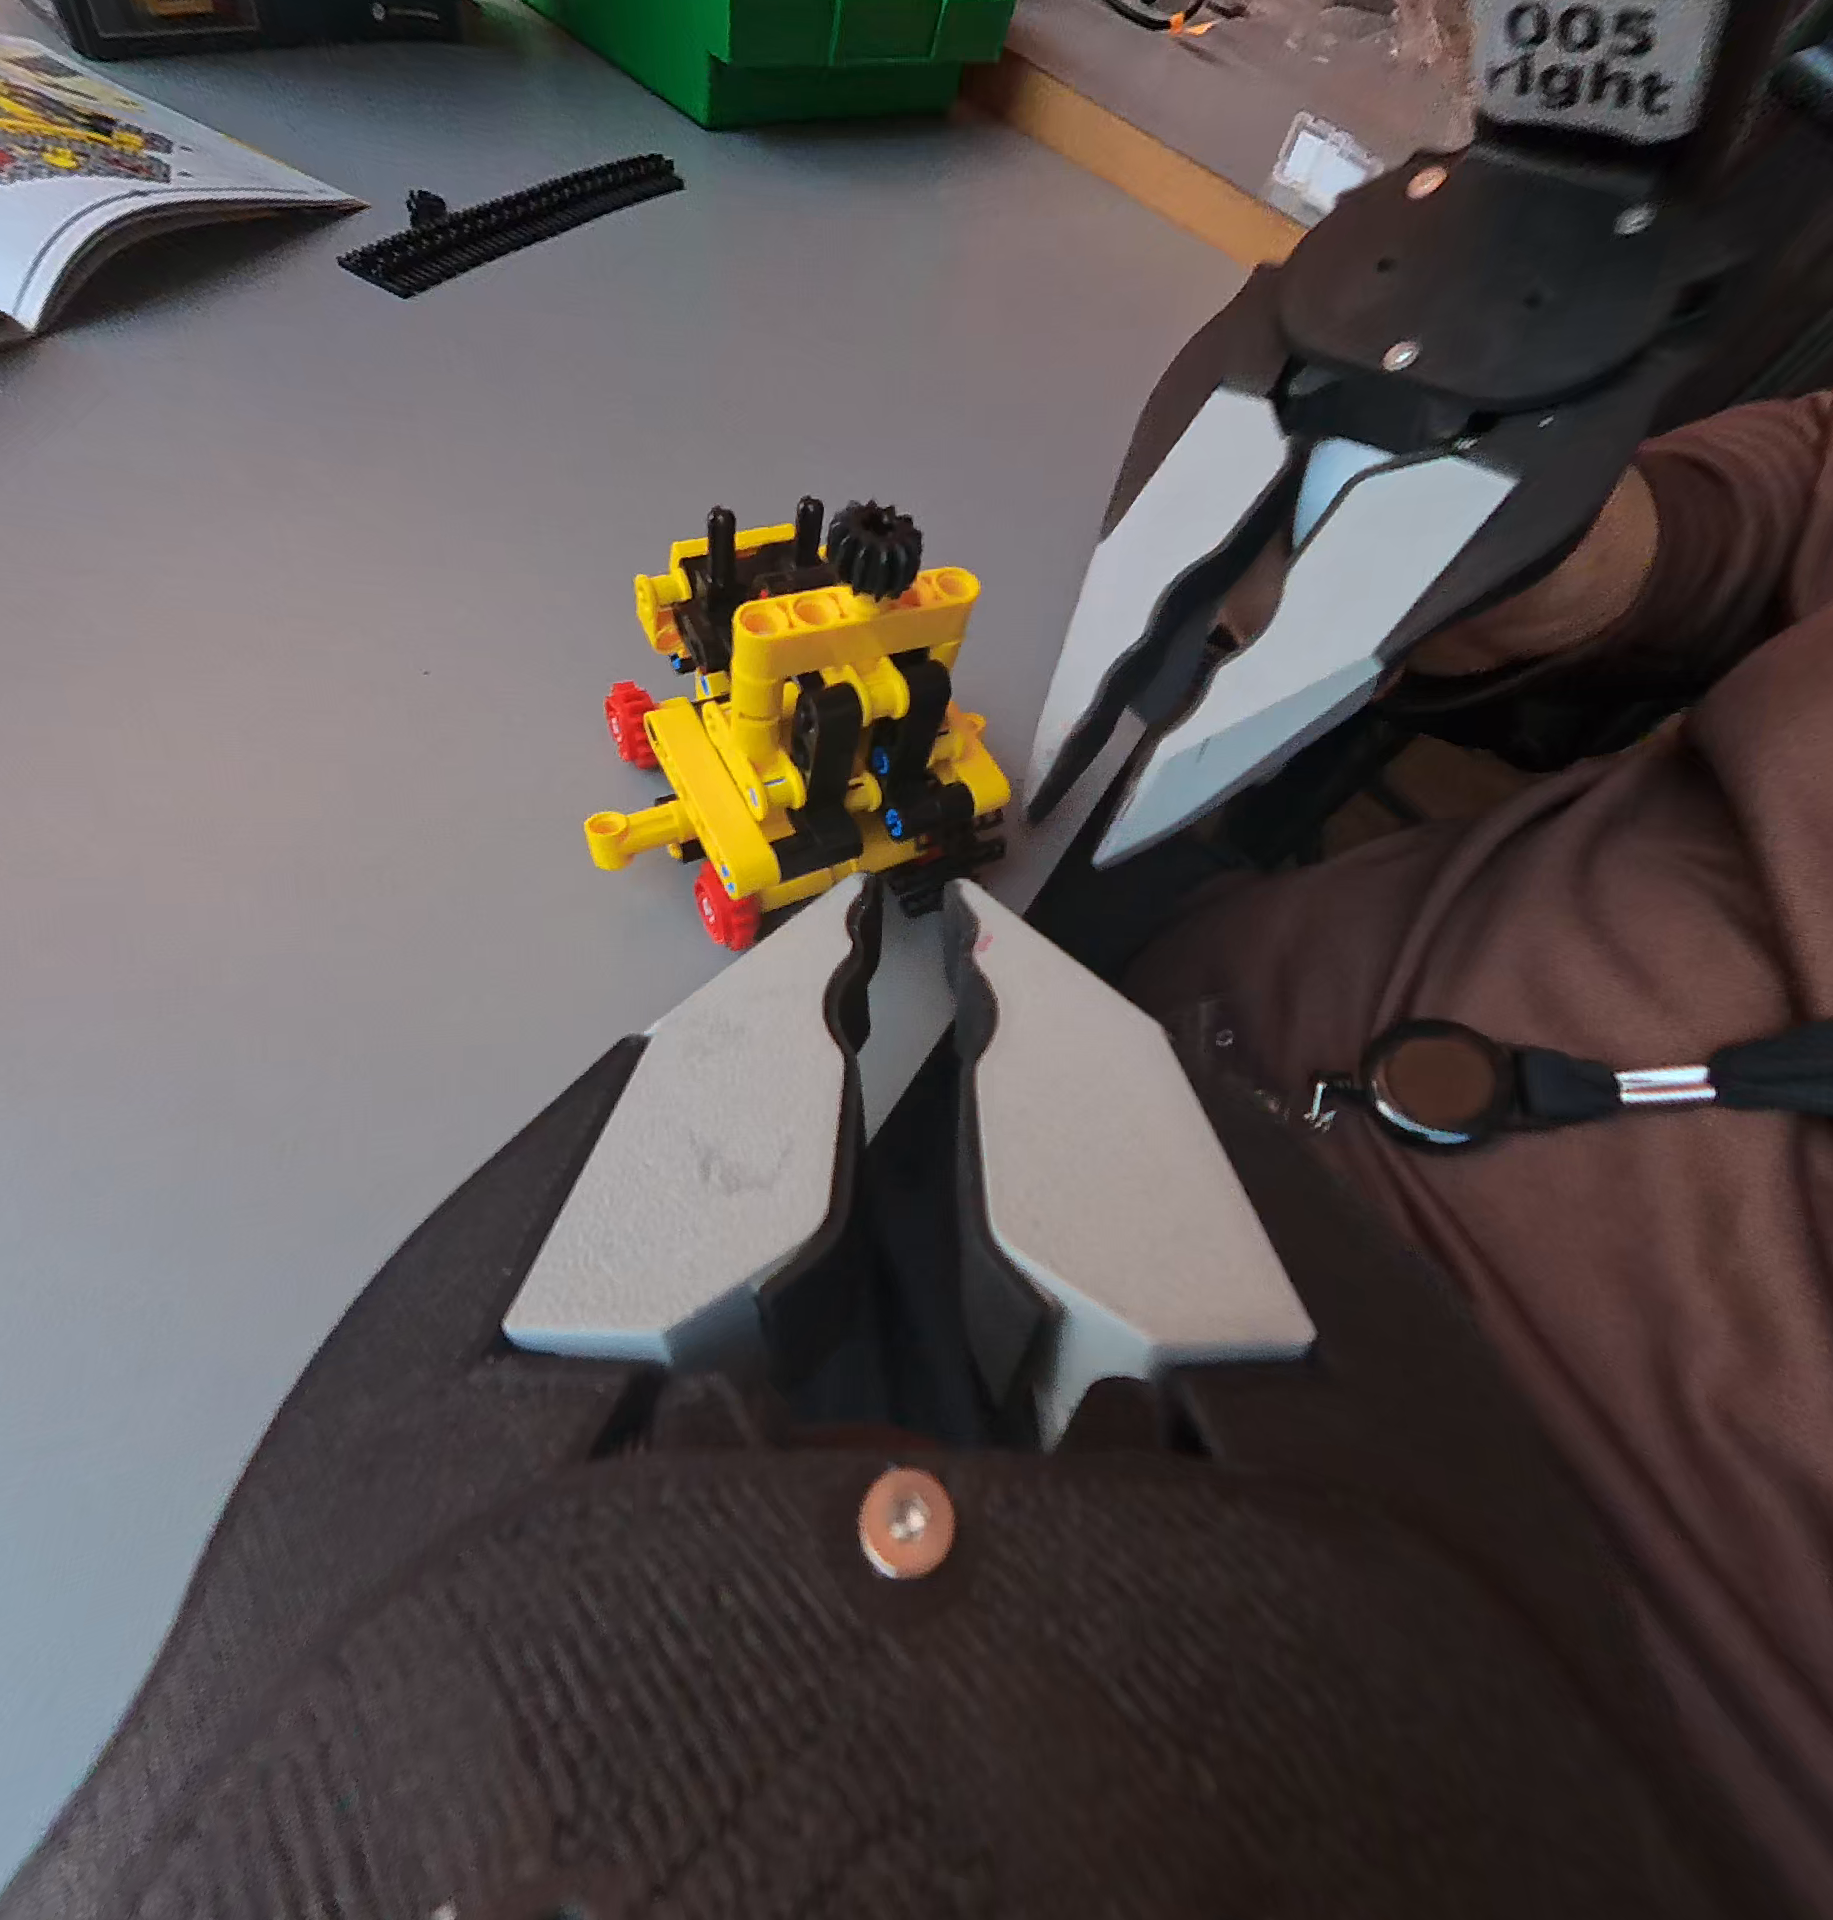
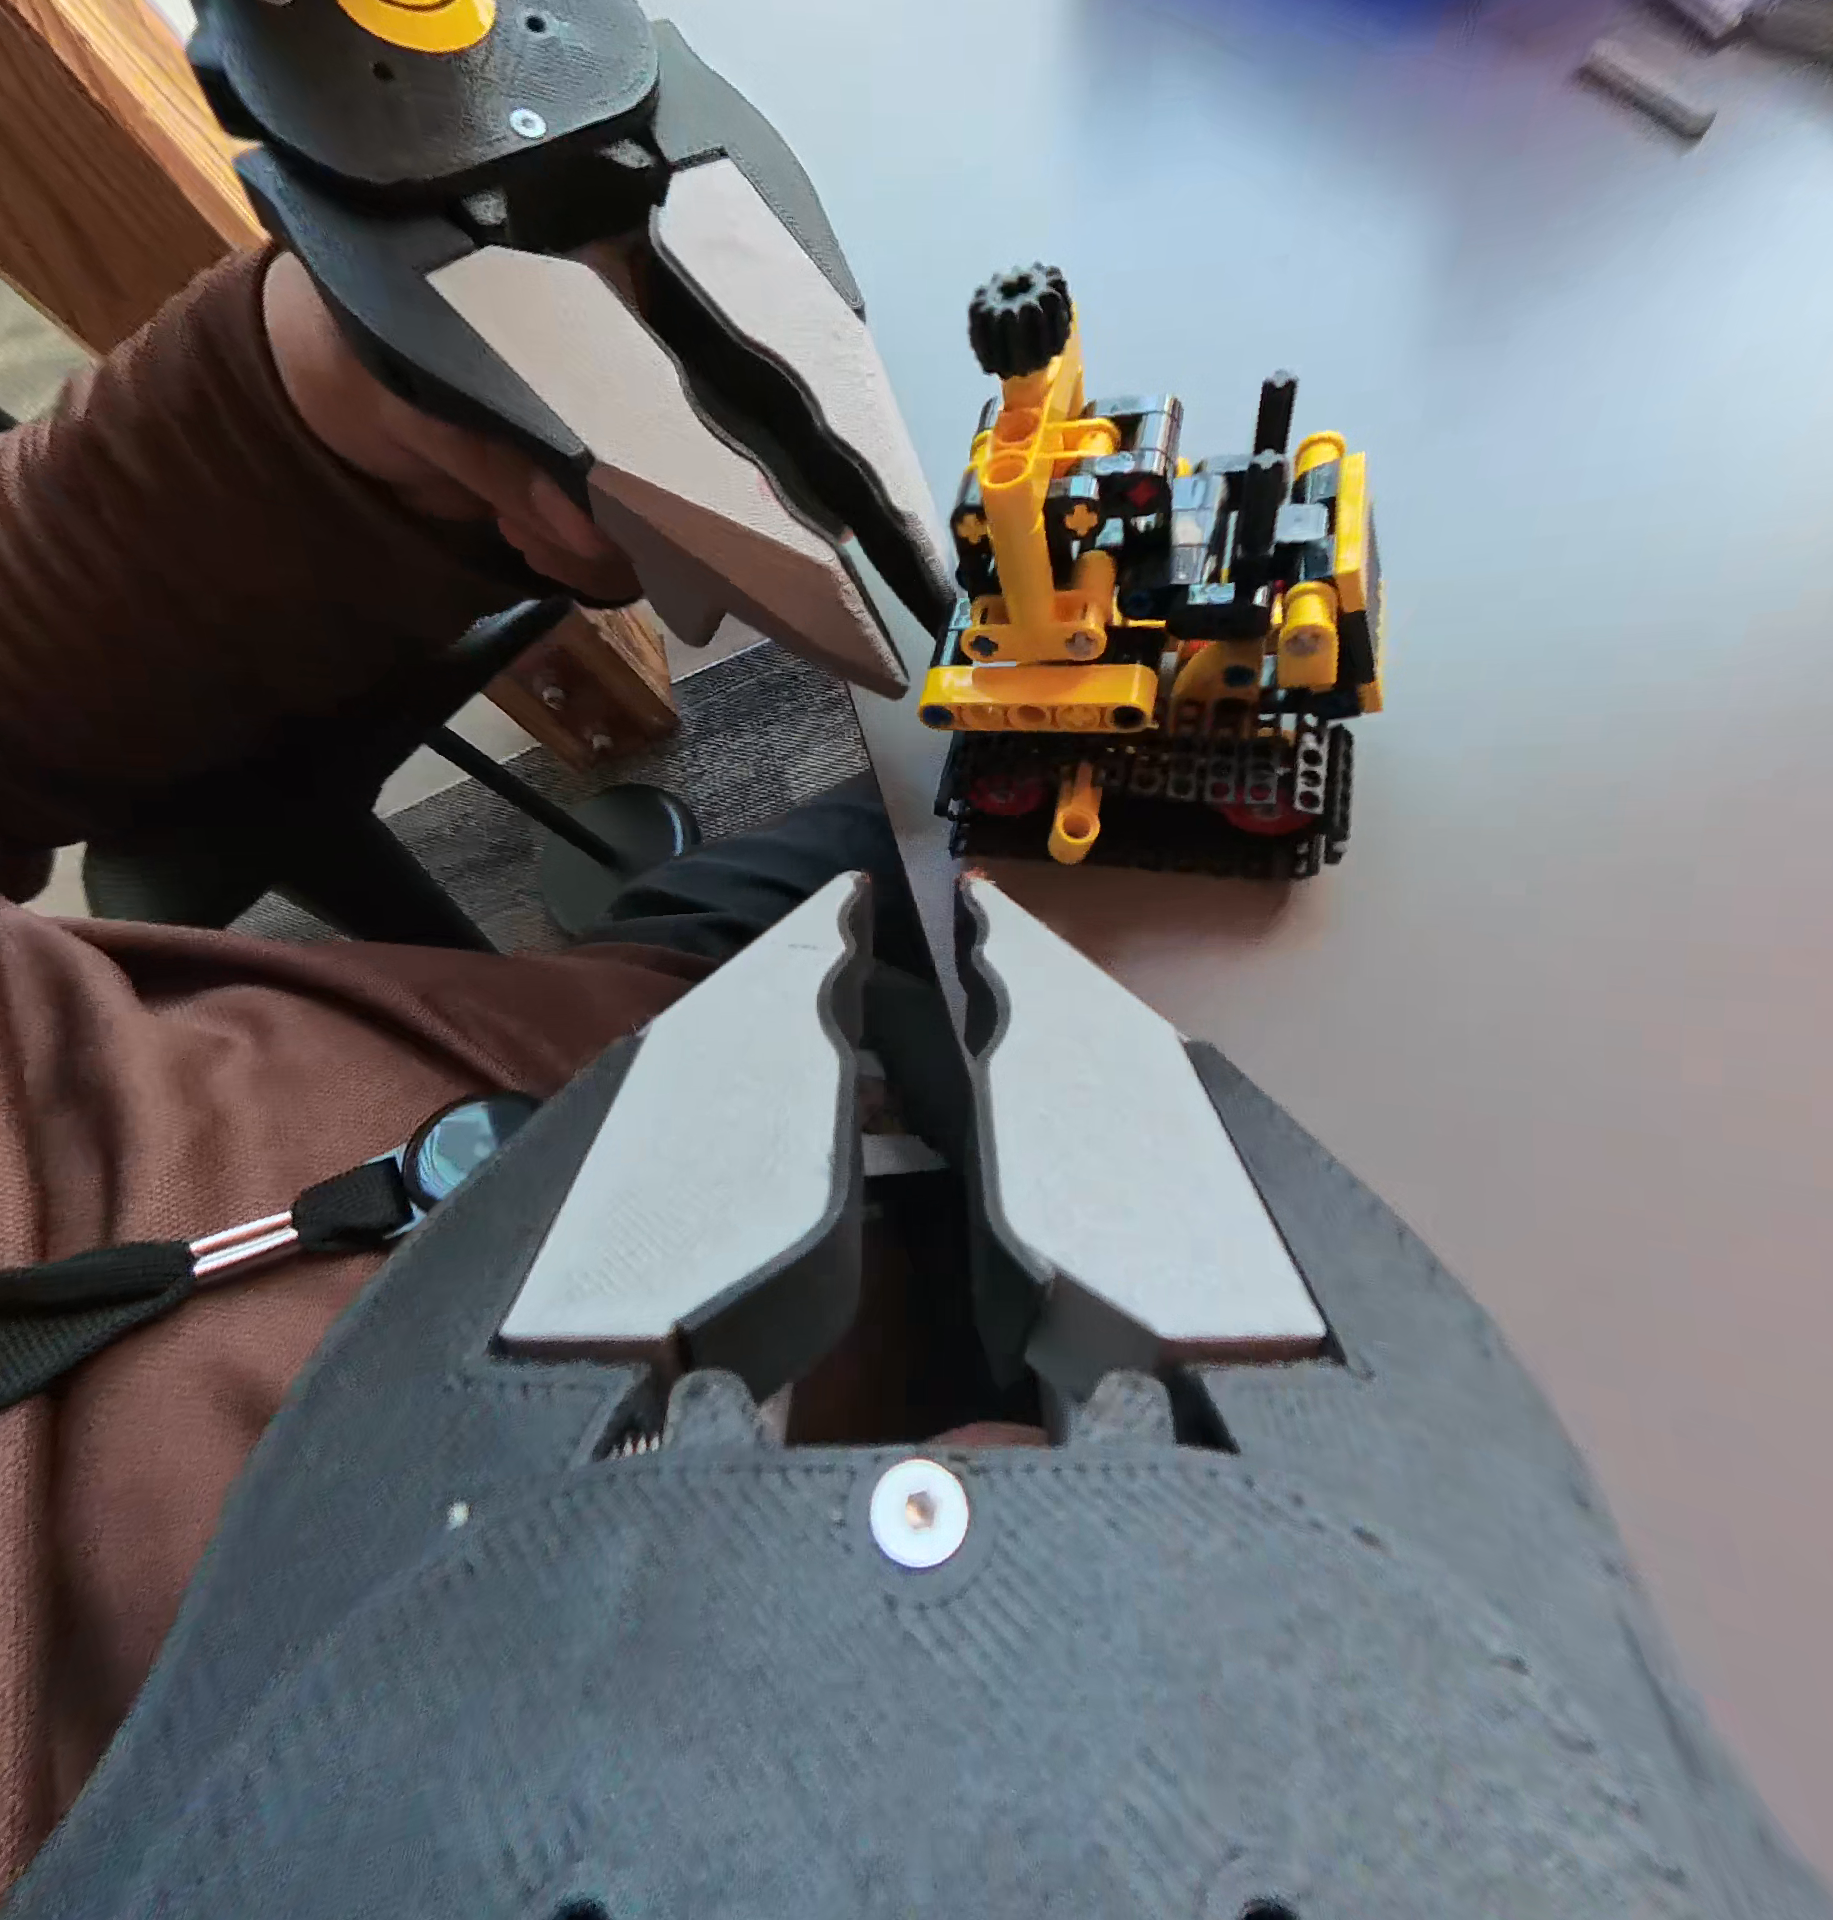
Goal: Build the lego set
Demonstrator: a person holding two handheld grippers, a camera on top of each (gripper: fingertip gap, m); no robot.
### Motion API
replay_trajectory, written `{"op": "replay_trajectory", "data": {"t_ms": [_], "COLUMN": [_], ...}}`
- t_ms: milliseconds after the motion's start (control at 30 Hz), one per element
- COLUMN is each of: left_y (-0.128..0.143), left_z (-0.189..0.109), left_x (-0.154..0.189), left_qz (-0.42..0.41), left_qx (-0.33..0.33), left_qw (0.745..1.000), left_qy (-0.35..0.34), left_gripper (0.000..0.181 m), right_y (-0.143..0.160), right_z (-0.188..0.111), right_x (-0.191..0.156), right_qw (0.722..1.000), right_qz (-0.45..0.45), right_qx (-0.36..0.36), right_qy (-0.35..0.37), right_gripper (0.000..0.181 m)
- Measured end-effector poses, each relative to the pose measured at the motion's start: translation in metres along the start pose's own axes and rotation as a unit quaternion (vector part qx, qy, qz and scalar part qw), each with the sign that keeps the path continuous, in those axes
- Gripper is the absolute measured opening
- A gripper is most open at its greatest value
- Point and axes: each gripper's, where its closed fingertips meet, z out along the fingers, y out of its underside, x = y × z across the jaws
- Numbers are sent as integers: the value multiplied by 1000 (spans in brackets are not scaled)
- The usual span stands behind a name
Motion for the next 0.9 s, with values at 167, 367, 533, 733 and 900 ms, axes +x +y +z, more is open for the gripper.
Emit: {"op": "replay_trajectory", "data": {"t_ms": [167, 367, 533, 733, 900], "left_y": [3, 2, 1, 2, 4], "left_z": [8, 10, 10, 11, 10], "left_x": [1, 3, 3, 4, 4], "left_qz": [-19, -29, -28, -26, -24], "left_qx": [-19, -14, -12, -14, -22], "left_qw": [1000, 999, 999, 999, 998], "left_qy": [11, 28, 34, 46, 56], "left_gripper": [8, 7, 5, 0, 0], "right_y": [-2, -9, -11, -13, -12], "right_z": [7, 9, 10, 11, 10], "right_x": [2, 7, 6, 4, 5], "right_qw": [1000, 999, 999, 998, 998], "right_qz": [27, 35, 20, 25, 15], "right_qx": [12, 36, 47, 58, 58], "right_qy": [-7, 1, 15, 14, 23], "right_gripper": [9, 8, 8, 6, 6]}}
